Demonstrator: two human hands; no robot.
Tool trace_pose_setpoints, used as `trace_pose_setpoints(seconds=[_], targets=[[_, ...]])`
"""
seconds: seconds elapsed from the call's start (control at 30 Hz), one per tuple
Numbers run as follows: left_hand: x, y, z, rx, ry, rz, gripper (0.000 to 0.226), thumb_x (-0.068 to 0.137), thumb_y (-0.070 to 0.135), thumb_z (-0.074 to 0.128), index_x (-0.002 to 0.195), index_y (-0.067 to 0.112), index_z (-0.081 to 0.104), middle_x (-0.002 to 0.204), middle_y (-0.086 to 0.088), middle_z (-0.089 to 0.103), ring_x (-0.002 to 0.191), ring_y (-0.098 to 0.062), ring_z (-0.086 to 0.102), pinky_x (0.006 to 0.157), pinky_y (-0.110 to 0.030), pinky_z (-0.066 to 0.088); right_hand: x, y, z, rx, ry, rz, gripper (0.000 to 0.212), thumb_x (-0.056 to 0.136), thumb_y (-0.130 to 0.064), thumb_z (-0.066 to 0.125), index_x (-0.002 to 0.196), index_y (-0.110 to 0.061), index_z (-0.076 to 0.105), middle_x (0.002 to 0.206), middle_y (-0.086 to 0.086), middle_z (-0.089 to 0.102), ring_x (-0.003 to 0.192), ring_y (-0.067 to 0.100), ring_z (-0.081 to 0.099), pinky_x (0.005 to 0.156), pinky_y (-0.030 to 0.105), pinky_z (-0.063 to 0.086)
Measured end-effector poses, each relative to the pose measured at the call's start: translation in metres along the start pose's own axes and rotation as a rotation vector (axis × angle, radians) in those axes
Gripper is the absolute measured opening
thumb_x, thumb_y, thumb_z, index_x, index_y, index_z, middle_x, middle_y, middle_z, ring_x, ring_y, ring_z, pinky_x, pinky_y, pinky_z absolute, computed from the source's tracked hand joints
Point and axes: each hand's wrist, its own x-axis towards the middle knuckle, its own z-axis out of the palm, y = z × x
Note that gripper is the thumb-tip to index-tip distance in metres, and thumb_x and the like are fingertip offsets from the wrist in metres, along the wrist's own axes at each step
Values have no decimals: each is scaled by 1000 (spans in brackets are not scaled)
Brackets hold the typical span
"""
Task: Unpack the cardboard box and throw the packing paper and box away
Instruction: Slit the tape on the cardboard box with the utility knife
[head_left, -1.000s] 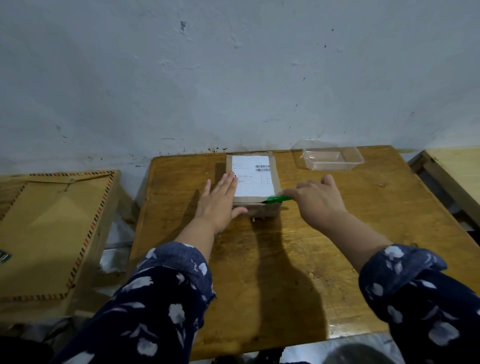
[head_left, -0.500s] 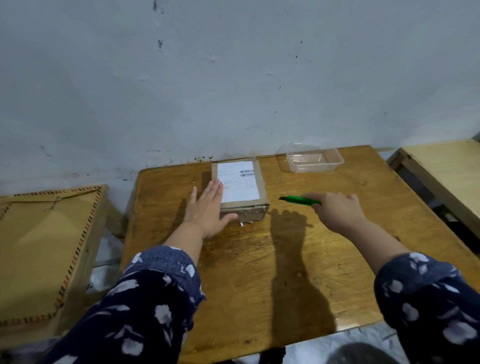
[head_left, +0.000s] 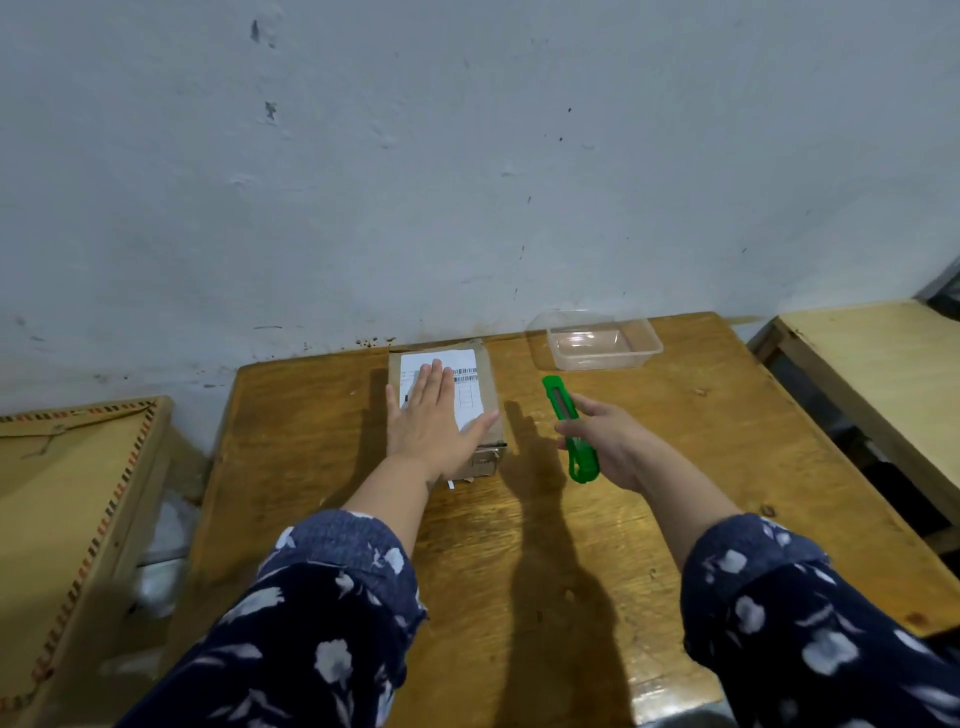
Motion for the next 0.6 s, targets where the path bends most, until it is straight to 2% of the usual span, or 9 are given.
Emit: trace_pose_setpoints(seconds=[0.07,0.13,0.2,0.27,0.37,0.47,0.6], targets=[[4,-1,3,11,-1,-27,93,83,77,10,152,17,-6,160,0,-13,147,-16,-15,114,-50,-13,17,2,9,-217,174,-24,62,88,-9,60,144,-20,36,133,10,52,104,21,55,83,35,49],[5,-3,9,35,19,-39,92,83,77,10,152,18,-7,160,0,-14,147,-17,-15,115,-51,-12,38,5,18,-375,313,-69,53,89,-10,59,139,-16,44,130,12,56,104,24,58,86,37,52],[4,-5,14,53,57,-46,92,82,78,7,152,19,-6,160,1,-13,146,-15,-15,117,-50,-11,58,8,29,-457,379,-107,44,90,-11,57,134,-14,51,120,12,63,102,27,62,86,40,54],[4,-5,17,60,77,-49,91,82,78,5,152,20,-6,160,3,-14,146,-13,-16,118,-50,-9,80,9,39,-606,442,-162,40,88,-21,60,128,-17,56,112,9,65,99,26,62,82,41,56],[4,-5,17,59,104,-47,90,83,77,4,152,20,-5,159,5,-14,145,-10,-17,119,-49,-7,113,4,50,-642,422,-190,40,86,-28,62,123,-13,58,119,10,58,103,28,58,86,44,54],[5,-5,17,54,118,-51,90,83,76,5,153,20,-3,159,6,-14,145,-8,-17,119,-48,-7,136,-1,56,-676,385,-185,44,88,-30,62,124,-7,56,126,9,44,109,26,52,93,40,49],[6,-5,17,52,118,-55,89,83,75,6,153,21,-3,160,7,-13,145,-7,-17,119,-47,-6,140,-8,62,-817,462,-337,42,93,-34,52,129,-13,52,125,9,46,114,27,45,96,39,39]])
